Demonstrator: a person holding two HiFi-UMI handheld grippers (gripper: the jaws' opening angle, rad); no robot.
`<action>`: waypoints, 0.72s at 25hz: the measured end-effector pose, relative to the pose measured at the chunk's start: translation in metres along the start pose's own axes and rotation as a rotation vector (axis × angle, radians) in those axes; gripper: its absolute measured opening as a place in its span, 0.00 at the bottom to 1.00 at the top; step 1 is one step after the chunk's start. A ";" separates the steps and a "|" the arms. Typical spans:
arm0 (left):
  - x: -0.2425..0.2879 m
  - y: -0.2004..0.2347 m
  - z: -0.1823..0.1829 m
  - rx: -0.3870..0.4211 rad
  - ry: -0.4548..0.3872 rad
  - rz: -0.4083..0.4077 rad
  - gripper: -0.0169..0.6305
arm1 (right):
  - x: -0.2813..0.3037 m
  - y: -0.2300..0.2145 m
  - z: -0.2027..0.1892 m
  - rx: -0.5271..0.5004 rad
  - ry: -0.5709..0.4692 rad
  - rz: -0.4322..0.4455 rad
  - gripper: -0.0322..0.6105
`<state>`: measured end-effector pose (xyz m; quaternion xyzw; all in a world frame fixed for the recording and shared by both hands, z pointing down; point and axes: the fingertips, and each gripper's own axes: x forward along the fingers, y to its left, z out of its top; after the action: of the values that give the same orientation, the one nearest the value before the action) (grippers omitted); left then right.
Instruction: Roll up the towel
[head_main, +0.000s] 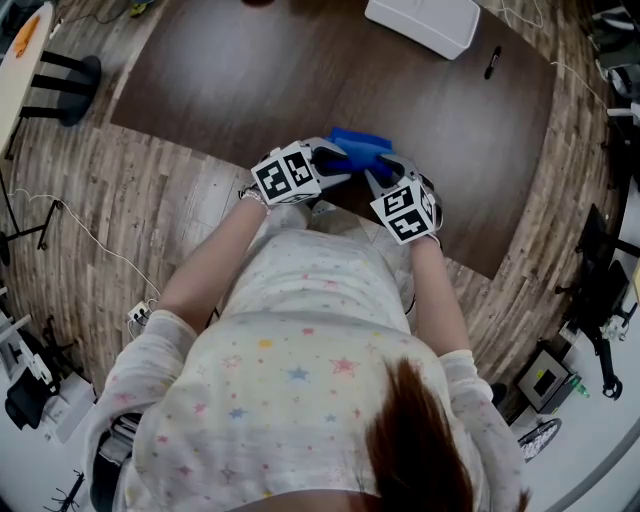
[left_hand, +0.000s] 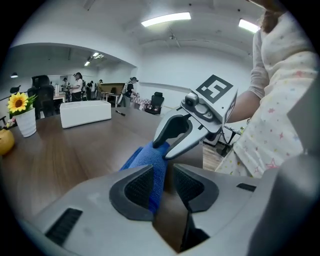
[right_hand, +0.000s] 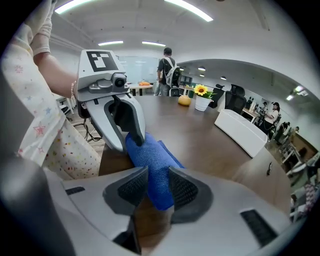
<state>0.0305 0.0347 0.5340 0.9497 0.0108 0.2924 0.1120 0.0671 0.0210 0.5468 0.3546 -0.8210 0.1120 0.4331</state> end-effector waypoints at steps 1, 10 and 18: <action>-0.001 0.000 0.002 -0.001 -0.005 0.001 0.21 | 0.001 -0.001 0.000 0.005 -0.001 -0.003 0.24; 0.006 -0.003 -0.005 0.064 0.081 0.030 0.19 | -0.010 -0.011 0.014 0.036 -0.067 -0.023 0.25; 0.003 0.018 0.010 0.024 0.020 0.096 0.19 | -0.023 -0.002 0.014 0.034 -0.100 0.000 0.24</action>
<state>0.0375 0.0150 0.5317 0.9473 -0.0300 0.3070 0.0863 0.0687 0.0239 0.5197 0.3671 -0.8396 0.1079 0.3857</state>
